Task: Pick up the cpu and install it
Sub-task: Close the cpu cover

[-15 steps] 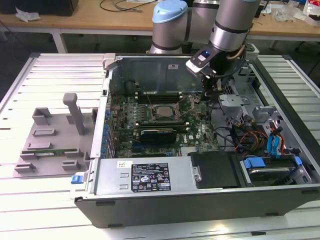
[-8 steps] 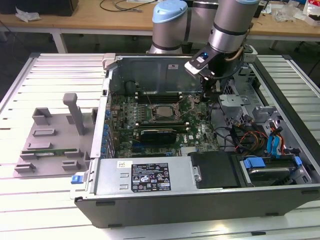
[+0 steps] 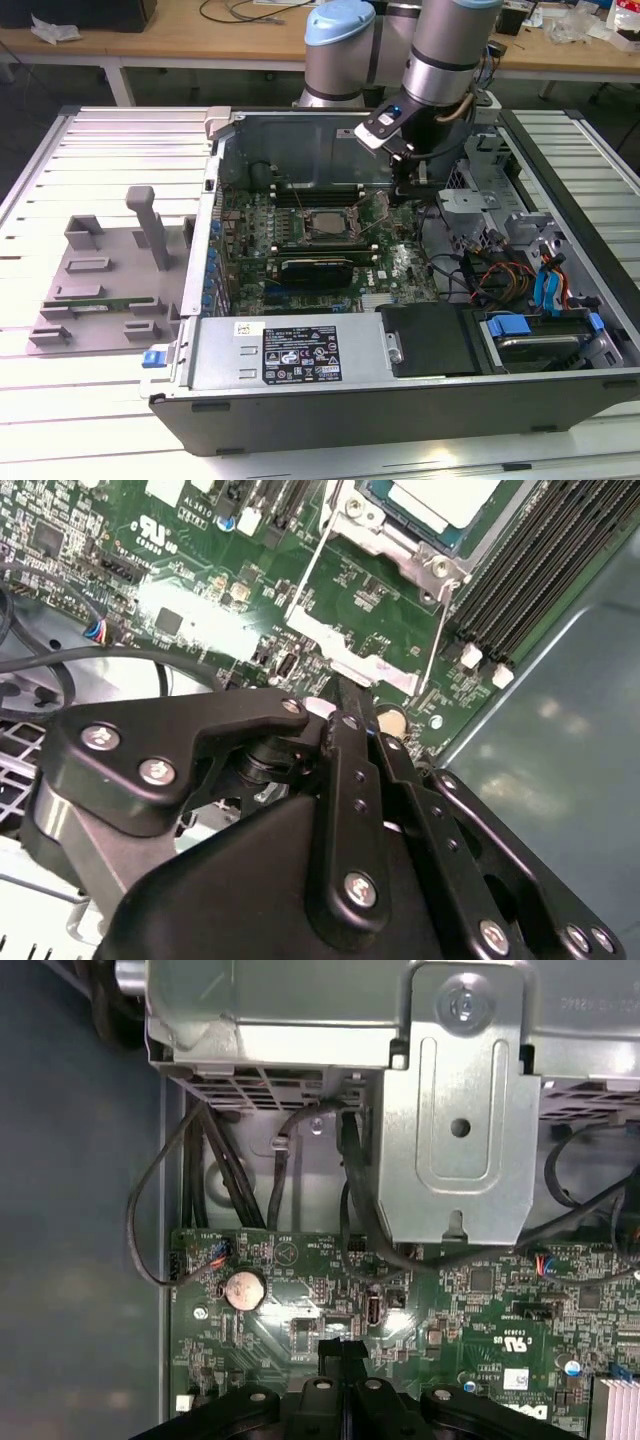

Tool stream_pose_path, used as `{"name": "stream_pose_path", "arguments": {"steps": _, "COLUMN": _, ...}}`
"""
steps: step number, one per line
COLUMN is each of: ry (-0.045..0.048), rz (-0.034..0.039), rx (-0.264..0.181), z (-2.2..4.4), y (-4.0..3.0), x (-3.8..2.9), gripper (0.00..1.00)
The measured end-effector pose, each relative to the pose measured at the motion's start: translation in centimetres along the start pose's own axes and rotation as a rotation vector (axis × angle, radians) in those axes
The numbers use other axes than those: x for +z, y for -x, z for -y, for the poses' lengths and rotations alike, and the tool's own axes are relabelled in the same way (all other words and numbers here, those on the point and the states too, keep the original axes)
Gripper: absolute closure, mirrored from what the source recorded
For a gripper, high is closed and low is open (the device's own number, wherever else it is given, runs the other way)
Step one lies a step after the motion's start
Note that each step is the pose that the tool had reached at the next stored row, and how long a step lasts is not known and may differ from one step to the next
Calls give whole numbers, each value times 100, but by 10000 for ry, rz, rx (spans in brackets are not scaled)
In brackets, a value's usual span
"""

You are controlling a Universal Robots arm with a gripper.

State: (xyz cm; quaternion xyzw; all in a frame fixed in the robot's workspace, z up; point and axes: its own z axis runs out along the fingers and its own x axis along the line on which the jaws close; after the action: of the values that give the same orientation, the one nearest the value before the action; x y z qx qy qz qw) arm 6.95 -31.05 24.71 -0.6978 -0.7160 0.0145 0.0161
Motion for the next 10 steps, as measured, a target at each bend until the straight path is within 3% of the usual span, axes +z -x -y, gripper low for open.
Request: {"name": "stream_pose_path", "arguments": {"steps": 10, "ry": 0, "rz": 0, "rx": 0, "z": 164, "y": -4, "x": 7, "gripper": 89}}
